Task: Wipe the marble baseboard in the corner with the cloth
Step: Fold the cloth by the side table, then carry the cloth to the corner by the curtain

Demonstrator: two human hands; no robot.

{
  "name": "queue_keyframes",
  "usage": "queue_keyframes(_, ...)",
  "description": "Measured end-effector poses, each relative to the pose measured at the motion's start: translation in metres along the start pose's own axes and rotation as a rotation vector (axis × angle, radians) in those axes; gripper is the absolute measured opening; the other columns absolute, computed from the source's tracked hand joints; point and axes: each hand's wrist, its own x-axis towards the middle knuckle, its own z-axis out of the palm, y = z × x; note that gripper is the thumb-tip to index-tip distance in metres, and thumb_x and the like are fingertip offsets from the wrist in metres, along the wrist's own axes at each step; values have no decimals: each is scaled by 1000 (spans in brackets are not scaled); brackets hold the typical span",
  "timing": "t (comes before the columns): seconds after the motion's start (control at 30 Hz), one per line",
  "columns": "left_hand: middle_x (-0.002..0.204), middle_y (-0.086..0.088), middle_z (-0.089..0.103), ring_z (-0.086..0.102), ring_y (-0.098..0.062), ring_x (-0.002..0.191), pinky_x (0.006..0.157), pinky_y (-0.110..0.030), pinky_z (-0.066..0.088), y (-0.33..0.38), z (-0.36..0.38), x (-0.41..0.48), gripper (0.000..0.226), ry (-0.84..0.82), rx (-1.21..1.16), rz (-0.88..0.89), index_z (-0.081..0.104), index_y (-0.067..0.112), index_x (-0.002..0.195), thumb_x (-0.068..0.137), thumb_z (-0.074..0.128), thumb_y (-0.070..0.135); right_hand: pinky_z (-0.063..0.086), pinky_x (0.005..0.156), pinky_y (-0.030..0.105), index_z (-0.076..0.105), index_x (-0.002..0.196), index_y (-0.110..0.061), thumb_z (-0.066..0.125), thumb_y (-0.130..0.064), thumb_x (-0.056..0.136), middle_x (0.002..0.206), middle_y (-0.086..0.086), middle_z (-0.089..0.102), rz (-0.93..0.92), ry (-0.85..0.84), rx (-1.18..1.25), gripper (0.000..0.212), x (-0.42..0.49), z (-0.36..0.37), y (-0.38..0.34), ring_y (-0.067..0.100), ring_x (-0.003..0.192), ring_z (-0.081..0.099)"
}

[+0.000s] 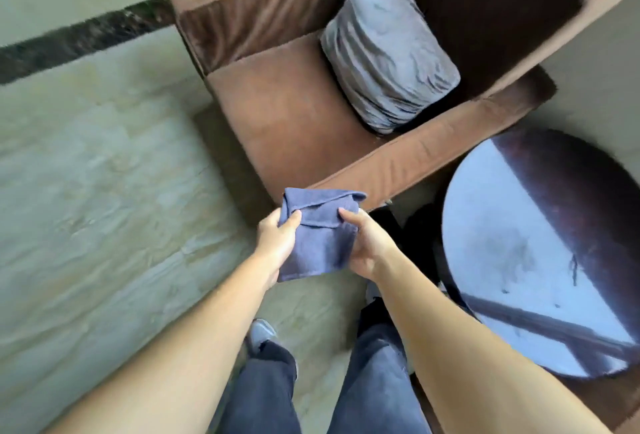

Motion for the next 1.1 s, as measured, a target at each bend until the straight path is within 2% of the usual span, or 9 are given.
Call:
queue_keyframes(0.13,93,-9,75,64,-22,82,75,-35,50,21,-154,-31,18,185,-23,17,70,20,82,89,62,35,49,97,53,68,95,-11,60,-2,89,104,12,73,-175,36,-236,14,-16,160,38,30,101,66)
queue_keyframes(0.23,85,-3,70,61,-20,76,69,-31,45,41,-233,-36,18,313,-144,38,67,20,78,92,62,29,48,98,53,66,84,-18,56,5,87,95,9,71,-253,-55,-391,25,-19,251,51,23,91,63)
queue_keyframes(0.37,89,4,72,65,-20,79,72,-32,49,77,-283,-10,14,339,-250,64,70,30,83,94,61,26,51,95,47,68,88,-18,54,6,90,91,5,72,-263,-83,-442,27,9,321,32,21,88,64)
queue_keyframes(0.5,97,6,74,67,-20,93,93,-40,53,125,-315,42,17,324,-286,115,71,33,87,95,60,22,50,97,47,69,90,-19,55,6,90,91,3,73,-280,-76,-445,29,57,376,-1,21,89,65)
queue_keyframes(0.67,105,3,76,70,-25,107,101,-47,51,221,-355,139,19,314,-245,156,72,35,90,94,59,21,49,98,49,70,89,-19,56,6,90,95,7,73,-290,-58,-435,29,140,461,-73,23,91,65)
queue_keyframes(0.77,107,2,76,69,-27,109,101,-50,51,293,-381,194,16,303,-226,198,72,34,91,92,60,23,49,99,51,72,85,-19,59,5,87,96,10,73,-340,-58,-467,27,184,520,-134,22,90,65)
queue_keyframes(0.87,106,0,75,68,-30,110,98,-47,52,358,-403,238,17,319,-227,213,71,35,90,93,61,22,50,98,47,70,84,-18,59,5,88,95,10,72,-381,-61,-470,26,216,572,-184,21,89,63)
queue_keyframes(1.07,106,0,75,68,-29,110,101,-50,51,450,-429,333,18,309,-209,228,72,36,89,91,61,21,52,92,42,69,85,-18,58,7,88,88,5,73,-404,-37,-468,28,294,647,-260,22,88,64)
queue_keyframes(1.1,107,-1,75,69,-28,110,101,-51,51,480,-436,388,17,282,-222,233,72,35,91,90,61,22,53,92,41,69,84,-19,58,7,89,86,3,72,-411,0,-465,28,342,671,-288,22,87,64)
